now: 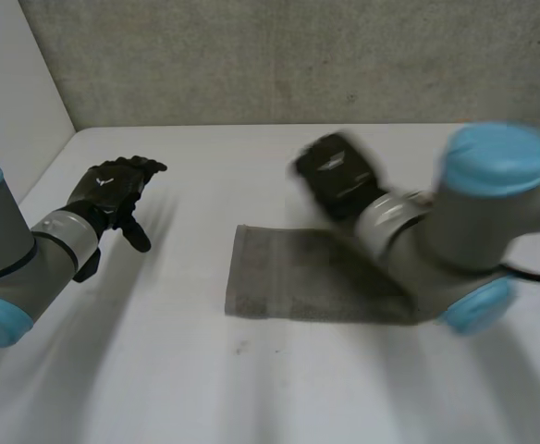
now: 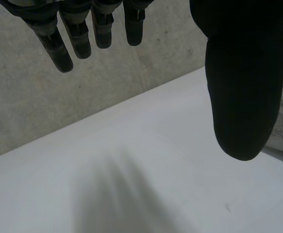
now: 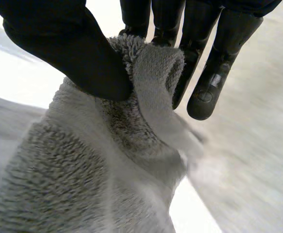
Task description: Fold the towel.
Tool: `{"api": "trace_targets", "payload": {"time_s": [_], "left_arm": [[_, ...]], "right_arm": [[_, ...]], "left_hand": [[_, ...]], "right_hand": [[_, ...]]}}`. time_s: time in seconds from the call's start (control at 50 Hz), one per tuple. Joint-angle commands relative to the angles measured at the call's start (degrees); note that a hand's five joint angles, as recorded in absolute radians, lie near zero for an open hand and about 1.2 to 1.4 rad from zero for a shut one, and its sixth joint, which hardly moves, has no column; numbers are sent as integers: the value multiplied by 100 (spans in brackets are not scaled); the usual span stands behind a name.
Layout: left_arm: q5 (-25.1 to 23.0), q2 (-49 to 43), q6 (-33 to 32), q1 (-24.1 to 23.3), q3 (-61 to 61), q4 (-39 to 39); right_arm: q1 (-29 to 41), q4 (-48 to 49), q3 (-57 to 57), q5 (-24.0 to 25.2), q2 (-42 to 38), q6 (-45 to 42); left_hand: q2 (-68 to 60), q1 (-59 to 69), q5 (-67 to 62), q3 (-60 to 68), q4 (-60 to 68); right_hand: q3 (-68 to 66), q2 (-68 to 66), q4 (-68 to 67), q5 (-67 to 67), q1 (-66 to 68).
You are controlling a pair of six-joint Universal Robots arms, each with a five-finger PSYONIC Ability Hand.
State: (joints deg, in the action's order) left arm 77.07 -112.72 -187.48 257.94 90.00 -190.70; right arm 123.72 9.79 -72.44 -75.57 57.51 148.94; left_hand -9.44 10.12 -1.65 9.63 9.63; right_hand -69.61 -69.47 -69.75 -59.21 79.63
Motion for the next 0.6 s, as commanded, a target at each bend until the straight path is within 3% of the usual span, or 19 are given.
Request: {"api": "trace_targets", "payload": {"time_s": [0.02, 0.08, 0.1, 0.12, 0.14, 0.16, 0.28, 0.38, 0.52, 0.54, 0.56, 0.58, 0.6], "left_arm": [[-8, 48, 1, -25, 159, -2], [-8, 48, 1, -42, 167, -2], [-8, 48, 1, -60, 167, -2], [-8, 48, 1, -60, 167, -2], [-17, 48, -8, -69, 167, -2], [-17, 48, -8, -77, 150, -11], [-17, 48, 1, -139, 36, -29], [-8, 13, 54, -420, -167, -108], [27, -153, 361, -903, -518, -117], [27, -180, 370, -982, -544, -117], [27, -180, 370, -983, -544, -117], [36, -189, 370, -1035, -544, -117], [36, -189, 370, -1036, -544, -117]], "right_arm": [[917, -92, 90, -2, -873, -75], [943, -380, 90, -37, -944, -84], [917, -564, 90, -37, -883, -49], [917, -566, 90, -37, -882, -49], [891, -740, 73, -54, -795, -23], [760, -890, 29, -20, -620, -5], [29, -935, -472, 16, 41, 285], [-882, -751, -1568, 16, 997, 1031], [-1727, -410, -2808, 103, 1227, 1094], [-1850, -225, -3054, 112, 1218, 1059], [-1852, -223, -3056, 112, 1218, 1058], [-1956, -32, -3230, 69, 1183, 963], [-1957, -30, -3232, 68, 1183, 962]], "left_hand": [[-56, -12, 165, 37, 37], [-56, -12, 165, 37, 37], [-56, -12, 165, 37, 37], [-56, -12, 165, 37, 37], [-56, -12, 165, 37, 37], [-56, -12, 165, 37, 37], [-56, -12, 165, 37, 37], [-56, -12, 165, 37, 37], [-56, -12, 165, 37, 37], [-56, -12, 165, 37, 37], [-56, -12, 165, 37, 37], [-56, -12, 165, 37, 37], [-56, -12, 165, 37, 37]], "right_hand": [[-1039, -1053, -1025, -1079, 36], [-1039, -1053, -1025, -1079, 36], [1437, 1423, 1450, 1396, -2439], [1462, 1447, 1475, 1421, -2464], [5092, 5078, 5105, 5052, -6094], [5961, 5947, 5975, 5921, -6964], [5961, 5947, 5975, 5921, -6964], [5961, 5947, 5975, 5921, -6964], [5961, 5947, 5975, 5921, -6964], [4839, 4825, 4852, 4799, -5841], [4826, 4812, 4839, 4786, -5828], [3311, 3296, 3324, 3270, -4313], [3295, 3281, 3309, 3255, -4298]]}}
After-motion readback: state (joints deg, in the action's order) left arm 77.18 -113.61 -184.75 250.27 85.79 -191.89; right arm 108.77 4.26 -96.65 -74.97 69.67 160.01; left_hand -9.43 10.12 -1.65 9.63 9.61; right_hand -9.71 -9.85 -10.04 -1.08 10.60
